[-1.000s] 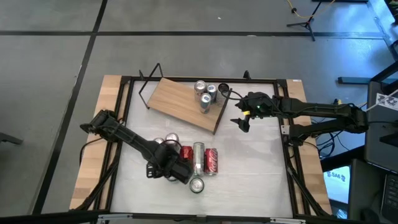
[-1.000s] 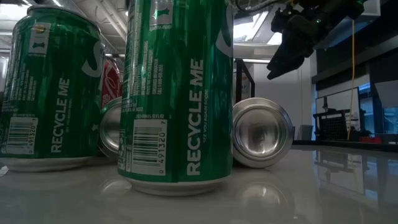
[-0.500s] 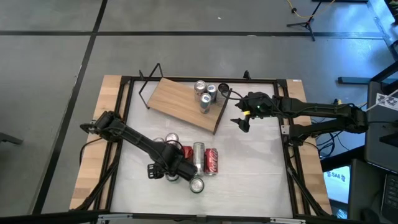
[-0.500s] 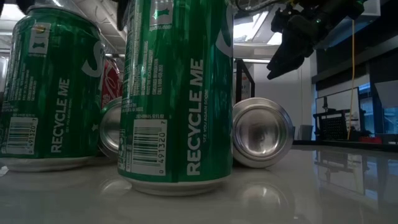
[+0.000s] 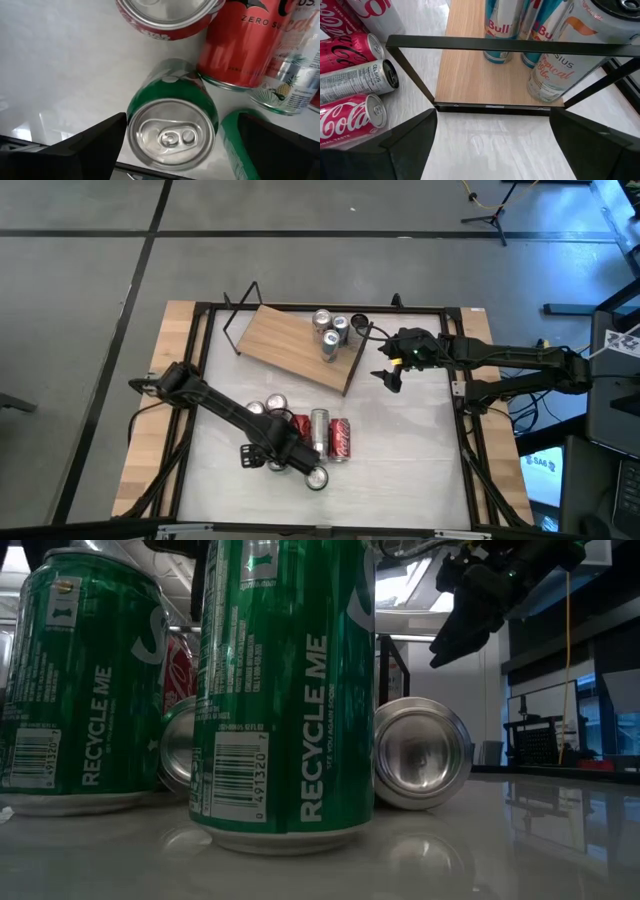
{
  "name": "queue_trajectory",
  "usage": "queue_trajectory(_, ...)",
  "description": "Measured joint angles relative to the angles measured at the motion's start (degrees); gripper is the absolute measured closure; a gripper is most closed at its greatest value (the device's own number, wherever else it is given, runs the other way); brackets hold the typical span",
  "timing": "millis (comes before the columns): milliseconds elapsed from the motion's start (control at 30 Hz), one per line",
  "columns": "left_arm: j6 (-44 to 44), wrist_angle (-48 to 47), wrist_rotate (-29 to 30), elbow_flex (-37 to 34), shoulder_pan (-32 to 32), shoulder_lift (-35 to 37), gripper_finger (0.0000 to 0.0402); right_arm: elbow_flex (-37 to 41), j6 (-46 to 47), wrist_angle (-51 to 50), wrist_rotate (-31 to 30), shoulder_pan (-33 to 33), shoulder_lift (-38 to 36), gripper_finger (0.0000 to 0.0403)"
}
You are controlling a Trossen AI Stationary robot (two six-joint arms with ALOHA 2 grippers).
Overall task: Place canned beverage on shelf
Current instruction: Put the left green soda can on the shelf
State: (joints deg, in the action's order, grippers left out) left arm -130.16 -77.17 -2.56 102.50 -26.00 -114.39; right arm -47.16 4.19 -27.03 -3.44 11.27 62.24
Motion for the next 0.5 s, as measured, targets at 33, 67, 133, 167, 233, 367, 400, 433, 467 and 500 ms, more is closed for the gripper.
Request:
queue_trajectory(33,0.0,-0.1,0.0,0.0,-0.1,-0.1,0.0033,0.0,0.0,0.0,0.0,0.0,0.0,0.0022)
queue_trajectory(67,0.0,-0.2,0.0,0.0,-0.2,-0.2,0.0033,0.0,0.0,0.0,0.0,0.0,0.0,0.0022)
queue_trajectory(133,-0.1,-0.2,0.0,0.0,-0.3,-0.1,0.0033,0.0,0.0,0.0,0.0,0.0,0.0,0.0022)
queue_trajectory(167,-0.1,-0.2,0.0,0.0,-0.4,-0.1,0.0033,0.0,0.0,0.0,0.0,0.0,0.0,0.0022)
queue_trajectory(233,-0.1,-0.4,0.1,0.0,-0.6,-0.1,0.0033,0.0,0.0,-0.1,0.0,0.0,0.0,0.0022)
queue_trajectory(367,-0.2,-0.7,0.4,0.0,-0.8,-0.2,0.0033,0.0,0.0,0.0,0.0,0.0,0.0,0.0022)
queue_trajectory(400,-0.2,-0.7,0.5,0.0,-0.8,-0.4,0.0033,0.0,0.0,-0.1,0.0,0.0,0.0,0.0022)
queue_trajectory(433,-0.2,-0.8,0.5,0.0,-0.8,-0.6,0.0033,0.0,0.0,0.0,0.0,0.0,0.0,0.0022)
queue_trajectory(467,-0.2,-0.8,0.4,0.0,-0.9,-0.9,0.0033,0.0,0.0,0.0,0.0,0.0,0.0,0.0022)
queue_trajectory(500,-0.1,-0.7,0.1,0.0,-1.0,-1.4,0.0033,0.0,0.0,-0.1,0.0,0.0,0.0,0.0022)
